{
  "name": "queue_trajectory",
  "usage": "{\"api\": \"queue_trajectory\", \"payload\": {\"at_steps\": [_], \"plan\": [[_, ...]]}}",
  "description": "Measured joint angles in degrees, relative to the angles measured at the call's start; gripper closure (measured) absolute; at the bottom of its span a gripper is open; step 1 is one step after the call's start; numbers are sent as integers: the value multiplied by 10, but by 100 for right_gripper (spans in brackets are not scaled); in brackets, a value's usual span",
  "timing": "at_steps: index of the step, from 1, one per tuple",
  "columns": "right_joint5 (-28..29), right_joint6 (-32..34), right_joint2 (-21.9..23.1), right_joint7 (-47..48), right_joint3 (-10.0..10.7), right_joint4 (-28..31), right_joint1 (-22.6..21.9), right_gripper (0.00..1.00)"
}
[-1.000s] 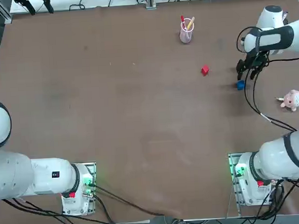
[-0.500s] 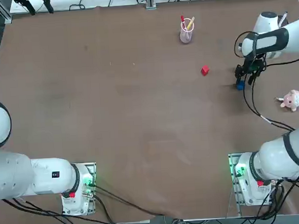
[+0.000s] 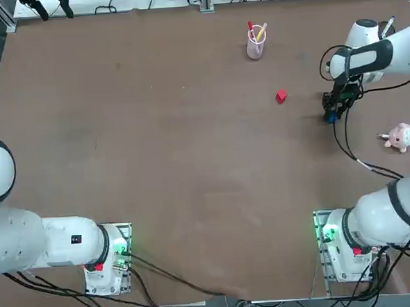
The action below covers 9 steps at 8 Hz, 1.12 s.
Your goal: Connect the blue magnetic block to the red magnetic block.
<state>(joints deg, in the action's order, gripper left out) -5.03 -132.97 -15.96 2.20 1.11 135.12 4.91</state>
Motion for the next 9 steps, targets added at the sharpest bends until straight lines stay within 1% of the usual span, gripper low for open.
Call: {"api": "queue_trajectory", "payload": {"at_steps": [3, 4, 5, 6, 7, 8, 9], "plan": [[0, -1, 1, 0, -7, -32, -10, 53], [0, 8, 0, 0, -10, -56, -20, 53], [0, 39, -3, 0, -11, -87, -32, 53], [12, 71, -8, 0, -11, -117, -45, 53], [37, 90, -15, 0, -11, -139, -60, 53], [54, 95, -24, 0, -12, -151, -75, 53], [61, 95, -33, 2, -12, -155, -88, 53]]}}
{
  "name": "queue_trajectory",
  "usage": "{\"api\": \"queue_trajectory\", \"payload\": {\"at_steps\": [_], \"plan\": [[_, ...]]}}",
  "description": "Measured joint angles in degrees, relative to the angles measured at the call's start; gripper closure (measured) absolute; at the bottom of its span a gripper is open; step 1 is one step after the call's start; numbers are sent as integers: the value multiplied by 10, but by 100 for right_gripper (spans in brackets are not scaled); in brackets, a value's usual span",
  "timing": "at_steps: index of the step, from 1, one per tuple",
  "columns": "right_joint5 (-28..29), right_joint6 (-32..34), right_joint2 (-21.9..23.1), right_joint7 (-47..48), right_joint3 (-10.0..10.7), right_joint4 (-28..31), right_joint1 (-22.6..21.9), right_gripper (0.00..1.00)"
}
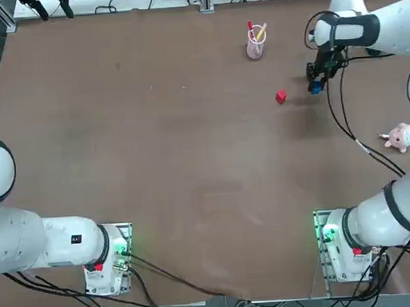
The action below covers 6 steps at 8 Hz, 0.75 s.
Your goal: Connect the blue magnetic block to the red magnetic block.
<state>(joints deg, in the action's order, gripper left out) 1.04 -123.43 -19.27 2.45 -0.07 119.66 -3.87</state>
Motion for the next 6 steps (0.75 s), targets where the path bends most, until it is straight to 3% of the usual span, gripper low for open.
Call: {"api": "queue_trajectory", "payload": {"at_steps": [6], "plan": [[1, -43, -57, 5, 1, -4, -11, 53]]}}
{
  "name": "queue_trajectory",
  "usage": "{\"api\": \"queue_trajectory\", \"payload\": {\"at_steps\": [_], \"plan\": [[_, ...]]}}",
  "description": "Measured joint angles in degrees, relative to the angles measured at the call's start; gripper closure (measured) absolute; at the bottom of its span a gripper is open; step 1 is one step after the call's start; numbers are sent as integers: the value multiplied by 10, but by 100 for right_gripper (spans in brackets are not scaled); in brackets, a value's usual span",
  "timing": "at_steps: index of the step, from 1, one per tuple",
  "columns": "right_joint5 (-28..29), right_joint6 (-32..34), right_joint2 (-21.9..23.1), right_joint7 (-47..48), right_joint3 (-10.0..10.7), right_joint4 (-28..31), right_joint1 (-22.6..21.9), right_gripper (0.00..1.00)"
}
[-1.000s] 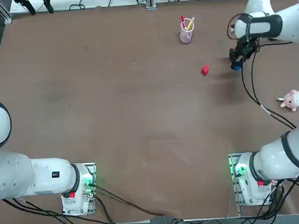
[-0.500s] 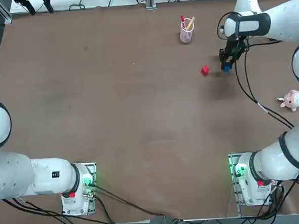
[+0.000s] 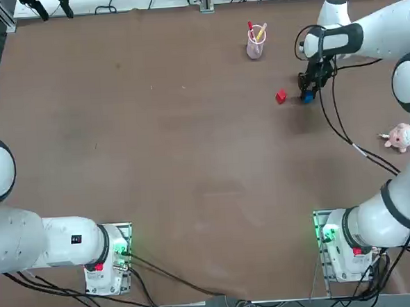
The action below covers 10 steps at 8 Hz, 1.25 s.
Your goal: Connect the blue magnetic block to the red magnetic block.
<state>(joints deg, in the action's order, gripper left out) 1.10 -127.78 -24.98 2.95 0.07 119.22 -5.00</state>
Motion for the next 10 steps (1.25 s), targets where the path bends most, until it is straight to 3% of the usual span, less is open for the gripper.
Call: {"api": "queue_trajectory", "payload": {"at_steps": [2, 5, 6, 9, 10], "plan": [[0, 0, -4, 0, 0, -4, 0, 51], [0, 0, -14, 0, 0, -19, 0, 3], [0, 13, -13, 0, 0, -29, 0, 0], [0, 165, 2, 0, -1, -127, -5, 0], [0, 179, 14, 0, -2, -149, -20, 0]]}}
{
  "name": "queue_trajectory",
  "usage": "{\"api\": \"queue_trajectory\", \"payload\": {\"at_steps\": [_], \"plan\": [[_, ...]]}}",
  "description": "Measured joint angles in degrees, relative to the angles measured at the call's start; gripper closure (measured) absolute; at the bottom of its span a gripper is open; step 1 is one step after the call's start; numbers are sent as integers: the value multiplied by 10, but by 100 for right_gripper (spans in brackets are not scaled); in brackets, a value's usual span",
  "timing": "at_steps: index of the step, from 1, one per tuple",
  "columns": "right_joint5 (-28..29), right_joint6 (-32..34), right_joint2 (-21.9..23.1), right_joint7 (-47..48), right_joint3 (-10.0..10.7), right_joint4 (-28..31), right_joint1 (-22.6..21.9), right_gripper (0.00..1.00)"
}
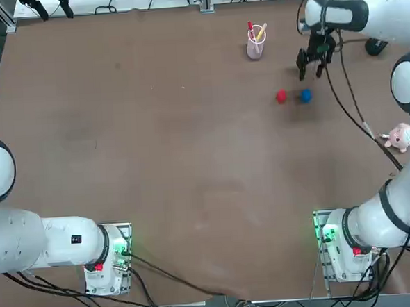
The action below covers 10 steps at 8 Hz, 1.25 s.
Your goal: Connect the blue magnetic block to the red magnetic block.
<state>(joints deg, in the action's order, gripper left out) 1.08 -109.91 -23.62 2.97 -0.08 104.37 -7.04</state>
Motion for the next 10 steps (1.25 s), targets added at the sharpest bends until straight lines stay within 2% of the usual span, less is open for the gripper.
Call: {"api": "queue_trajectory", "payload": {"at_steps": [3, 5, 7, 10], "plan": [[-6, -32, 12, 5, -2, 7, -72, 0], [-67, -77, -3, 5, -3, 37, -118, 0], [-126, -98, -17, -16, -4, 60, -141, 0], [-149, -118, -33, -41, -4, 65, -154, 1]]}}
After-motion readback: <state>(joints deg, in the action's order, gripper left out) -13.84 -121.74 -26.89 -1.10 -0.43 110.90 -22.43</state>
